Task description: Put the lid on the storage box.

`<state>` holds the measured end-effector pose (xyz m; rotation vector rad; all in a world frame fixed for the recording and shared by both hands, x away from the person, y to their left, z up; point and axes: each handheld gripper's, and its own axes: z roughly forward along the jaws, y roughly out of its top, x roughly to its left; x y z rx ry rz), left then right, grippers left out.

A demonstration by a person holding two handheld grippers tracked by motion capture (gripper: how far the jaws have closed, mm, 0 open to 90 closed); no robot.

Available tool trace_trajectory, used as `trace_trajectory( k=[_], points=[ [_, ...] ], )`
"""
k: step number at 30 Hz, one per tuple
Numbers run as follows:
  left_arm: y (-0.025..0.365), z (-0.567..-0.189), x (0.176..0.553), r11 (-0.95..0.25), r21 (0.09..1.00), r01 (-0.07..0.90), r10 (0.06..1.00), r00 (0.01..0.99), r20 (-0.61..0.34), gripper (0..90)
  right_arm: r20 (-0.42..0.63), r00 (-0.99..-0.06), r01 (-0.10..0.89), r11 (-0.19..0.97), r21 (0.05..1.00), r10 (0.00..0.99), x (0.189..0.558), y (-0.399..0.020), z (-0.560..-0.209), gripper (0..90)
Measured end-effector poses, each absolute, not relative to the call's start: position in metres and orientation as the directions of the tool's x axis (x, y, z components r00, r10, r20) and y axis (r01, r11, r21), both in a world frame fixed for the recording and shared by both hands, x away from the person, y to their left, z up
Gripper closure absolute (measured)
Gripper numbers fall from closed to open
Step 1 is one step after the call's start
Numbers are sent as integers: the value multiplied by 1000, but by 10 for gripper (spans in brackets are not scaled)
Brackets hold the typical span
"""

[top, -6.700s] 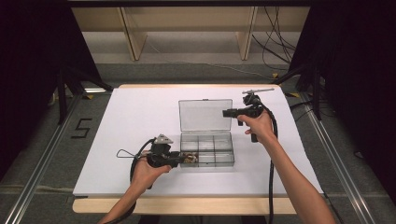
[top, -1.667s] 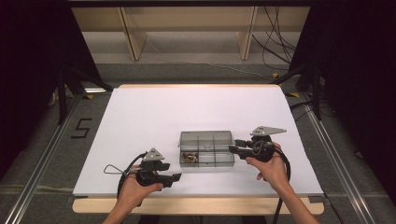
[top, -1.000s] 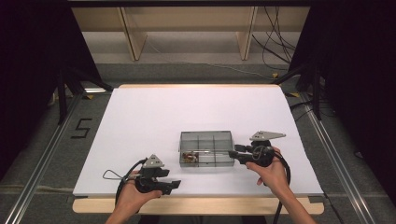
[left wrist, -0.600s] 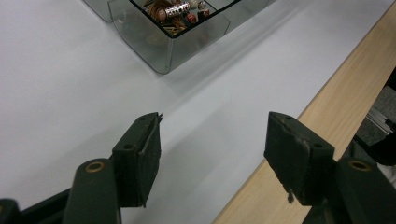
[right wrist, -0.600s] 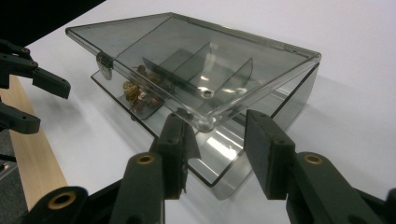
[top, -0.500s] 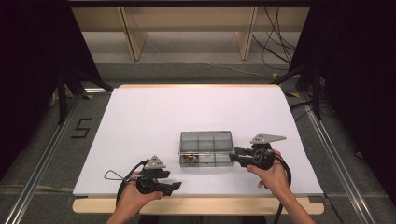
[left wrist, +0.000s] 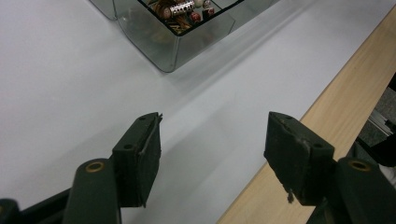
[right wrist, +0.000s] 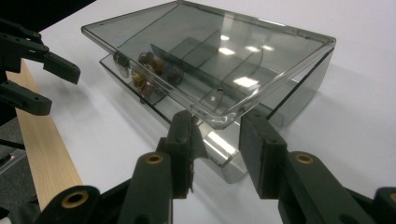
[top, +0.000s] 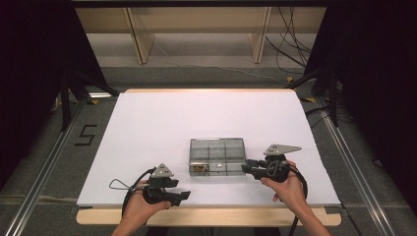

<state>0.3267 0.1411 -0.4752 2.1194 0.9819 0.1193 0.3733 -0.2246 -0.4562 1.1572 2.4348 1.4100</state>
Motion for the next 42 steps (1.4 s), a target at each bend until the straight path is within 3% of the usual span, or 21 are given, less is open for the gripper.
trace_trajectory(
  k=[27,31,42],
  points=[
    [144,-475,328,-391,691,608,688,692,-218,361,256,-705,559,295,775,662,370,-234,-460,653],
    [144,-475,328,-389,693,607,689,691,-219,361,293,-694,577,266,772,657,364,-239,-459,611],
    [142,-476,328,-412,688,598,677,706,-208,328,180,-722,509,338,792,668,346,-243,-457,463]
  ],
)
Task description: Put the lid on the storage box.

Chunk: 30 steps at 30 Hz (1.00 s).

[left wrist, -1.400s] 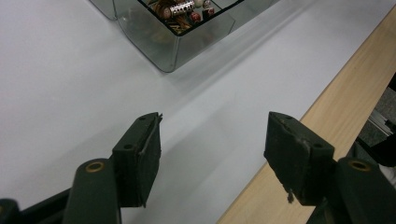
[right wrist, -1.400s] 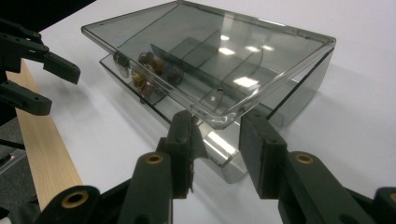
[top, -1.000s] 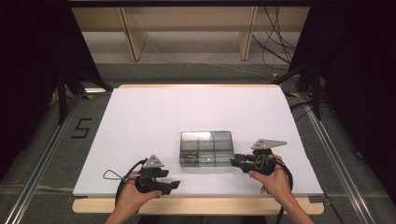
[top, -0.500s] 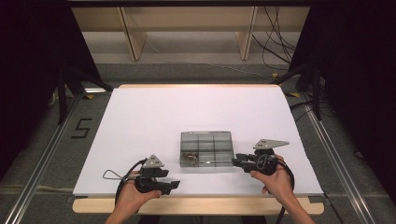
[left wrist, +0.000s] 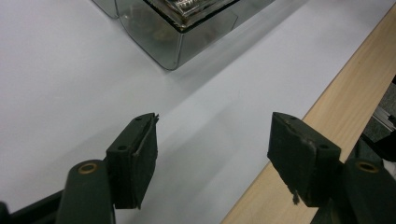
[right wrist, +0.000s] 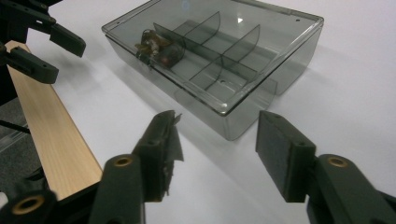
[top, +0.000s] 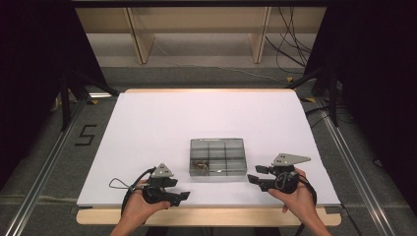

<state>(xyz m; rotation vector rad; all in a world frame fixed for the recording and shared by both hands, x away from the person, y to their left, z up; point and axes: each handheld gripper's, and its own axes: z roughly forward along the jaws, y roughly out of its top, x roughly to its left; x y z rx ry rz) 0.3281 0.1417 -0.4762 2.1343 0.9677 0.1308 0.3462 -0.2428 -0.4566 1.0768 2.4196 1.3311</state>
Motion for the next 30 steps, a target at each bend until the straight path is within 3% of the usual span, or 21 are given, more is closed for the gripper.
trace_trajectory(
  k=[10,30],
  points=[
    [139,-475,327,-420,677,604,670,710,-218,308,187,-731,521,359,775,656,338,-242,-459,350],
    [144,-486,313,-412,664,624,686,692,-224,305,165,-736,513,382,769,657,324,-253,-465,315]
  ],
)
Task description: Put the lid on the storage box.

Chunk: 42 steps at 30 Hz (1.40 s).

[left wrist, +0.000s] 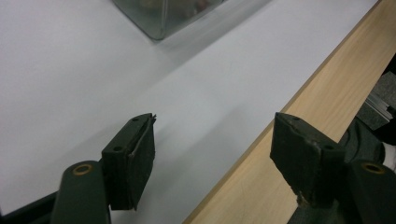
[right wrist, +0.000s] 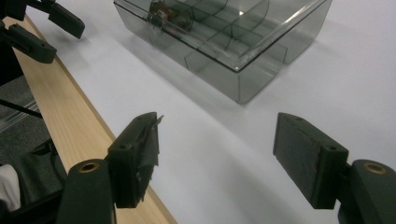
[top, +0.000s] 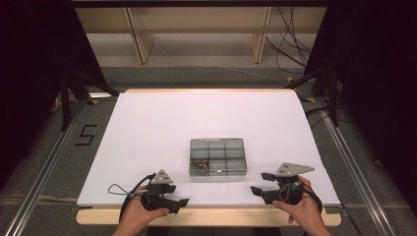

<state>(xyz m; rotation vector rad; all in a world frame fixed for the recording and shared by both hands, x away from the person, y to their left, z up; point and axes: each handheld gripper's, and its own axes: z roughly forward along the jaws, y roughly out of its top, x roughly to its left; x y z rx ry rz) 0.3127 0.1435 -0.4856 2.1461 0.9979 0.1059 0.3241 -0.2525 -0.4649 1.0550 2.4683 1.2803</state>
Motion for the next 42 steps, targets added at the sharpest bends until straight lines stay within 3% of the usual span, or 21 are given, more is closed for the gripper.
trace_trajectory(
  k=[9,11,42],
  points=[
    [139,-487,309,-493,655,573,673,728,-130,304,150,-748,516,425,744,646,317,-261,-474,266],
    [139,-488,309,-484,656,579,677,723,-138,304,157,-708,548,395,737,688,311,-261,-474,266],
    [141,-489,310,-468,658,590,705,698,-124,201,109,-719,524,432,734,687,311,-266,-480,232]
  ],
)
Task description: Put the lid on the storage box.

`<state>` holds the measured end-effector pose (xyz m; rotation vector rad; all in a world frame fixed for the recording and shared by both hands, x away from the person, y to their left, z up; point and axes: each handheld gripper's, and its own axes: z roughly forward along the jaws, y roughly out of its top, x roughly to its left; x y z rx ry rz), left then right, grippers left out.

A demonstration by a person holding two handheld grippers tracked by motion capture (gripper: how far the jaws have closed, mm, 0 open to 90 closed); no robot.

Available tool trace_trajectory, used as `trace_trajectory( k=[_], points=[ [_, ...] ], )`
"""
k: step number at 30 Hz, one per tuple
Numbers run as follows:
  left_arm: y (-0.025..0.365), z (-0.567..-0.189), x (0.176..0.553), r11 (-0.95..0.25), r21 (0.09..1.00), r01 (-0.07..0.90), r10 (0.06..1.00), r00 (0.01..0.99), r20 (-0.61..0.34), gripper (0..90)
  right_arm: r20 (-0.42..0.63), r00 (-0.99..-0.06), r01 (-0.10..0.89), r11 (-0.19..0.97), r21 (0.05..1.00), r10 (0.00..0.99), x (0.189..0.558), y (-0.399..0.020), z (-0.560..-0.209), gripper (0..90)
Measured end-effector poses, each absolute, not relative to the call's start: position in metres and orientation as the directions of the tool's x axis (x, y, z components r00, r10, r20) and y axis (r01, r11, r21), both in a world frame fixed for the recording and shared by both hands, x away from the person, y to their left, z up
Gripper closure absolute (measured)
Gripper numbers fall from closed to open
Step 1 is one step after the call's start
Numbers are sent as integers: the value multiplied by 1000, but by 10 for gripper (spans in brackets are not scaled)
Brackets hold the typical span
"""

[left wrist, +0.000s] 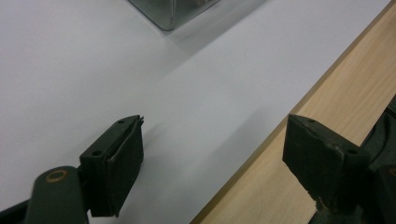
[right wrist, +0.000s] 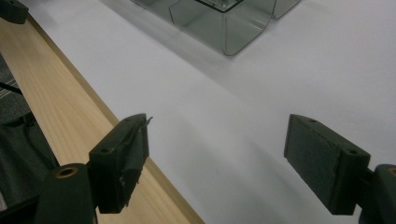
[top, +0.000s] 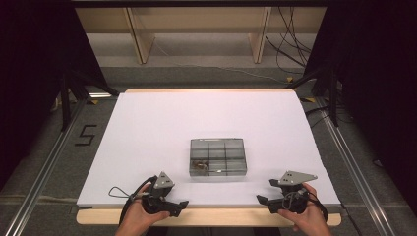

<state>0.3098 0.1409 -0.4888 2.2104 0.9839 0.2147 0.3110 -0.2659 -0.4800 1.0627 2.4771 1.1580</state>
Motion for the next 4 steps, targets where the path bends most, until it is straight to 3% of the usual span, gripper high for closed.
trace_trajectory(
  k=[4],
  points=[
    [141,-489,310,-459,660,594,710,692,-128,200,102,-716,518,428,741,691,311,-267,-480,232]
  ],
)
